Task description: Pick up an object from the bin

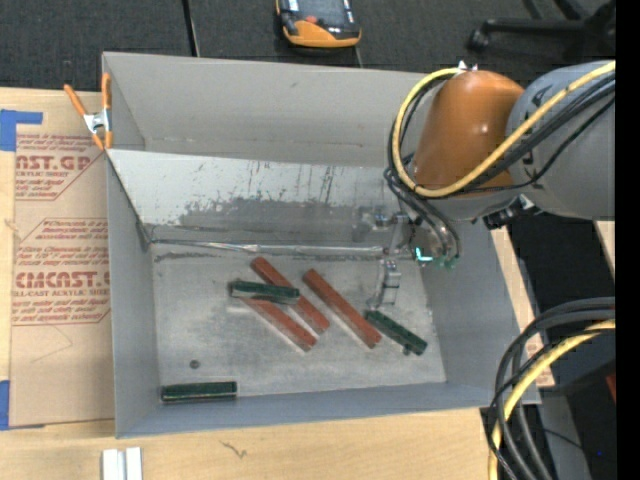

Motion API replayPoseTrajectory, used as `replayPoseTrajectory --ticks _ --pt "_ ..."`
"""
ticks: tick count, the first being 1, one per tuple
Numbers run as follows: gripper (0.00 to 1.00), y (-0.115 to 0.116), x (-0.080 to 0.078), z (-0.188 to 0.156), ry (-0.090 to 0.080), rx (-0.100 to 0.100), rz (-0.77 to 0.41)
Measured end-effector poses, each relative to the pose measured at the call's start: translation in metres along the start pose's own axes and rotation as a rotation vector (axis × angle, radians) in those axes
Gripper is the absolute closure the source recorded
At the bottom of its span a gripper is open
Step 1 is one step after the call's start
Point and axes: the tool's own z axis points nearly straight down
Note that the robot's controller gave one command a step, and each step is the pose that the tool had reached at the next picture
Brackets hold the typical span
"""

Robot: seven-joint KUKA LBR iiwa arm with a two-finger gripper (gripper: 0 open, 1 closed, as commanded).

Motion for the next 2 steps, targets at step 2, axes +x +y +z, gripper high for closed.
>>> replayPoseTrajectory --ticks 2 --pt "0.00 0.005 0.008 0.048 -0.011 -0.001 0.087"
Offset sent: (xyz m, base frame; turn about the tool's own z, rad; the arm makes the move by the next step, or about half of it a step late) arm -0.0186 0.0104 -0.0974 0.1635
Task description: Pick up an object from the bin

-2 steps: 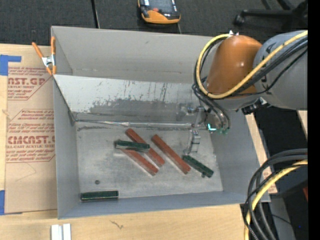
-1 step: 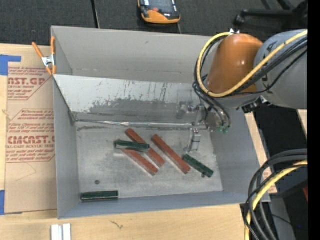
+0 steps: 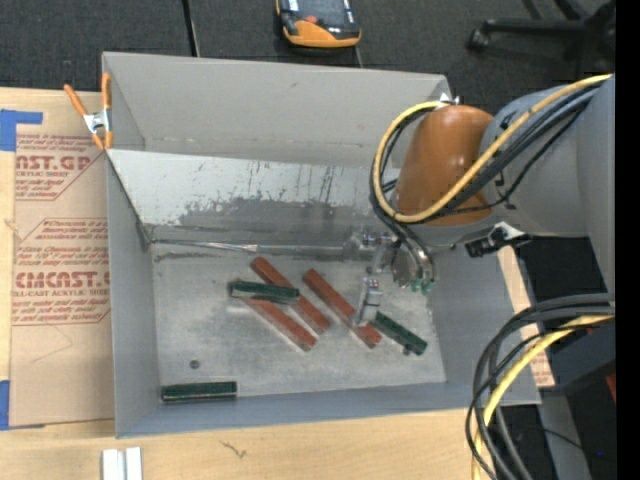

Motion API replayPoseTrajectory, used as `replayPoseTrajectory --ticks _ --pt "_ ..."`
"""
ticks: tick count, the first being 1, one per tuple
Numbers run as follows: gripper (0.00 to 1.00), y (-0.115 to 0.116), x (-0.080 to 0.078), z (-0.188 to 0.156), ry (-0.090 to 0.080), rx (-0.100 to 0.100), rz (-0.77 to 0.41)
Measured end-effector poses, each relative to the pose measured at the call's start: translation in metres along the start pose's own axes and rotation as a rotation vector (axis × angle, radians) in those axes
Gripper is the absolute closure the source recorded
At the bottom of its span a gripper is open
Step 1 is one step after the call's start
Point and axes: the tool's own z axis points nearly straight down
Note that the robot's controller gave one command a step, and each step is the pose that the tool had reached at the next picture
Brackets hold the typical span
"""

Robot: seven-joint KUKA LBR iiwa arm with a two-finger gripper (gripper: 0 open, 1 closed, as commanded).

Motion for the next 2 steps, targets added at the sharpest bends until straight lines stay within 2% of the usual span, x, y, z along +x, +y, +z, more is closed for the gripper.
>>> replayPoseTrajectory --ticks 1,2 --pt "0.00 0.000 0.005 0.039 0.008 0.000 0.028" --pt "0.00 0.001 0.028 0.011 0.007 0.001 0.189"
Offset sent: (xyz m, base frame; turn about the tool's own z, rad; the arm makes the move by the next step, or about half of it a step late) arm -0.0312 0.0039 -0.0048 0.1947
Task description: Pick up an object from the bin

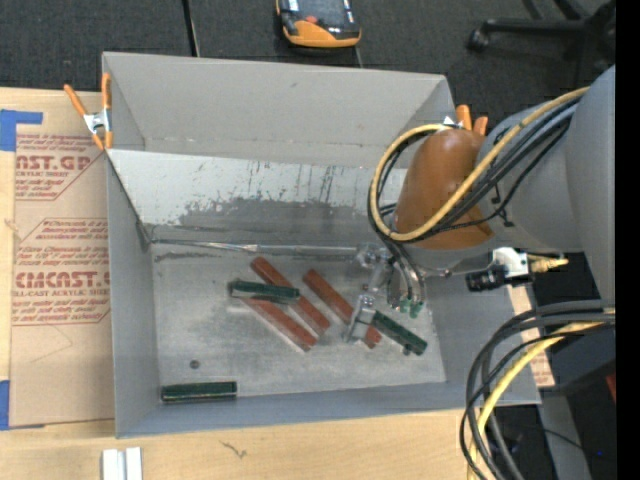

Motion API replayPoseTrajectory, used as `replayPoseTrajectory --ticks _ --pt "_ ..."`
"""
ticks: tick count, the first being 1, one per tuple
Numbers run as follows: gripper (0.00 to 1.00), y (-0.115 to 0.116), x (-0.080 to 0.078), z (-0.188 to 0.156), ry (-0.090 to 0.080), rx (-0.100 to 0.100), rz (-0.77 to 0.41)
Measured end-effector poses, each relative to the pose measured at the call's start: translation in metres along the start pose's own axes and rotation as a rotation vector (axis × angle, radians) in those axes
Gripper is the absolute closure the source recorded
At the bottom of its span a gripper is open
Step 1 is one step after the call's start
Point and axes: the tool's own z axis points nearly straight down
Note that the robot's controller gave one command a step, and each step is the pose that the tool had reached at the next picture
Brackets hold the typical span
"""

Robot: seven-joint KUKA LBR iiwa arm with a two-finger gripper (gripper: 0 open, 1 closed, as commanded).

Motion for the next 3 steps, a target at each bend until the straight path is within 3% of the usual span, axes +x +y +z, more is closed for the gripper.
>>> replayPoseTrajectory --ticks 1,2,3 --pt "0.00 0.014 0.001 0.022 -0.005 0.000 -0.018" --pt "1.00 0.005 0.020 0.038 -0.003 0.000 0.088" --pt "1.00 0.005 0.020 0.038 -0.003 0.000 0.088"
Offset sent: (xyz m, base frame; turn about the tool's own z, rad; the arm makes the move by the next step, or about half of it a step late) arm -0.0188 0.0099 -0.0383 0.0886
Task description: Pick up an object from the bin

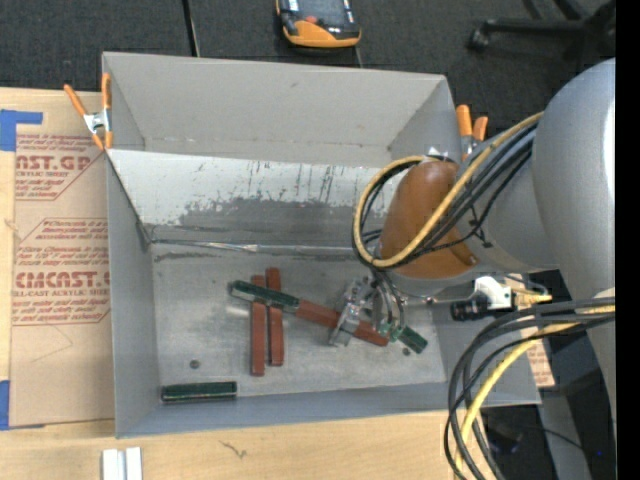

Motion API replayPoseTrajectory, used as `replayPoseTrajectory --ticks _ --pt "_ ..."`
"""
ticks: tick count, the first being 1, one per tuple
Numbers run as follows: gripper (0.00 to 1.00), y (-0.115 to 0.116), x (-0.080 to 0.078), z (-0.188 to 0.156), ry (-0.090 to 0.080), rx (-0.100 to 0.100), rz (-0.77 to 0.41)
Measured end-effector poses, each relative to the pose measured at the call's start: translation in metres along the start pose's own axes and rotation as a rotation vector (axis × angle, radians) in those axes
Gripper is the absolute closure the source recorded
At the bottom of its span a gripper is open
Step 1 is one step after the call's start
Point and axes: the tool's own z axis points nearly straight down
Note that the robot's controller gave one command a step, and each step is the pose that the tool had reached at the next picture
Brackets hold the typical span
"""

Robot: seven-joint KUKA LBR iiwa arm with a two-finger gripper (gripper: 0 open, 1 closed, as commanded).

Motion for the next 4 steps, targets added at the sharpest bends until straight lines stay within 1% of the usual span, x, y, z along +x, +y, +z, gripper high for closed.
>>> replayPoseTrajectory --ticks 2,3,4 --pt "1.00 0.000 0.002 -0.018 0.006 0.001 -0.001" --pt "1.00 0.000 0.002 -0.034 0.008 0.002 0.000" --pt "1.00 0.000 0.002 -0.053 0.005 0.001 0.000"
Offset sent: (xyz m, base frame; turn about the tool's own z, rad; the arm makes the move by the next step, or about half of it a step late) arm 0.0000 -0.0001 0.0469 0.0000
